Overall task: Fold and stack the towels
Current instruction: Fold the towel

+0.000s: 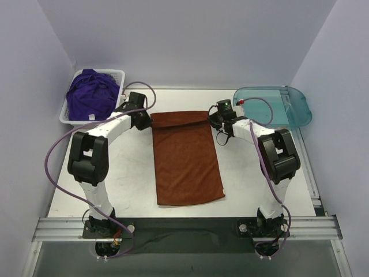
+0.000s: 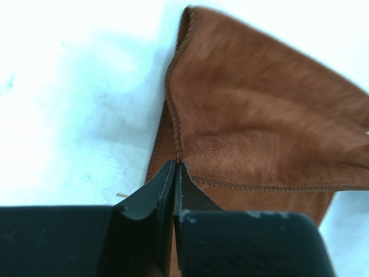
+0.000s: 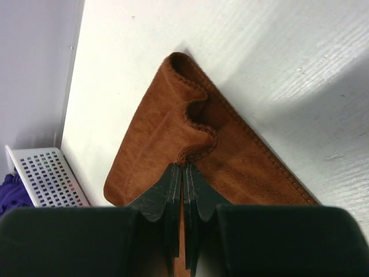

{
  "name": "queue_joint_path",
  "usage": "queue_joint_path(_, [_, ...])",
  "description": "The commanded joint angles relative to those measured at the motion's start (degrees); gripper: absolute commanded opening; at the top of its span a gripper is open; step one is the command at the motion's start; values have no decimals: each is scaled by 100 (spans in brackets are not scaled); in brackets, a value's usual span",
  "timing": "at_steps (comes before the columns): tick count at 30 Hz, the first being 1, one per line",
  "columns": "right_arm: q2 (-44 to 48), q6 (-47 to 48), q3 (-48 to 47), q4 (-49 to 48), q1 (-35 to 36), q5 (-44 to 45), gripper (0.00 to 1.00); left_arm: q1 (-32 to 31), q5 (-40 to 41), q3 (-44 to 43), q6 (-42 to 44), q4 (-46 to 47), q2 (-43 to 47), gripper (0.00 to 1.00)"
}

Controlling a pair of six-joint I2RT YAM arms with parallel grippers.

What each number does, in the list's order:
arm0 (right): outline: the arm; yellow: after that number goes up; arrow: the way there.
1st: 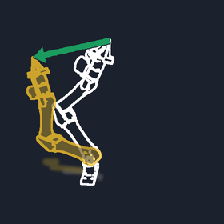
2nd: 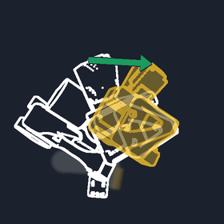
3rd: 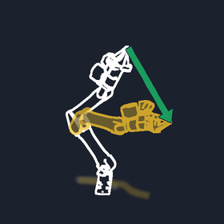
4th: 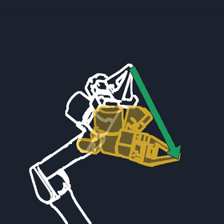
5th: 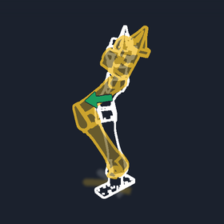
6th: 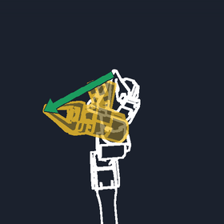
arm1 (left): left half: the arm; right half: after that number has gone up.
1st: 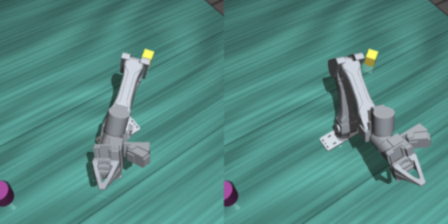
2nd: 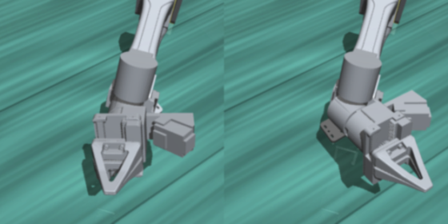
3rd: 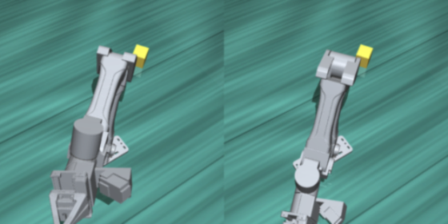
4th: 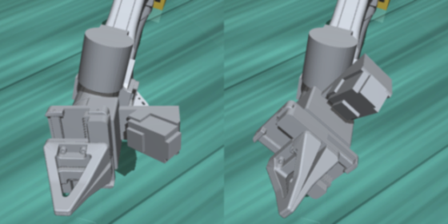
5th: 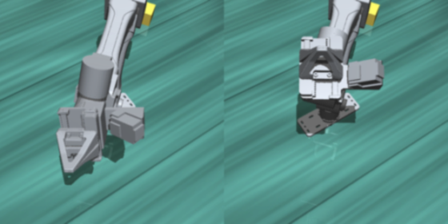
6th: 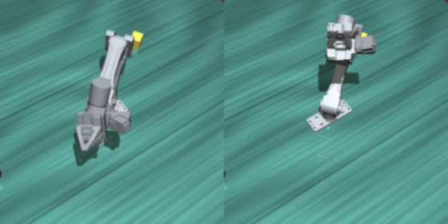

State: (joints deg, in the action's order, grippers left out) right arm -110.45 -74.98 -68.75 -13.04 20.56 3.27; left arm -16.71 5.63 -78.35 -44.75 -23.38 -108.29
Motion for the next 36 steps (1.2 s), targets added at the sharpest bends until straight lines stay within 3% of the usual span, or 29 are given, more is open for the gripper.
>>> queue_joint_path(1, [480,641,-367,301,-78,262,0,80,-211,-462,186,-35,387,0])
queue_joint_path(10, [1709,1723,-271,907,-122,-115,0,80,-563,-85,116,-325,1476,0])
queue_joint_path(14, [2571,1969,229,1233,-113,-239,0,-34,-870,486,28,-457,2432,0])
queue_joint_path(24, [4909,1961,2760,2032,238,-555,0,-1176,-765,3497,-595,-695,4482,0])
queue_joint_path(29, [5209,1716,3840,2121,607,-695,0,-1300,-712,4538,-1018,-598,5089,0])
queue_joint_path(36, [4333,1539,4300,1797,687,-1029,0,-1423,-940,5154,-1229,-1,4695,0])
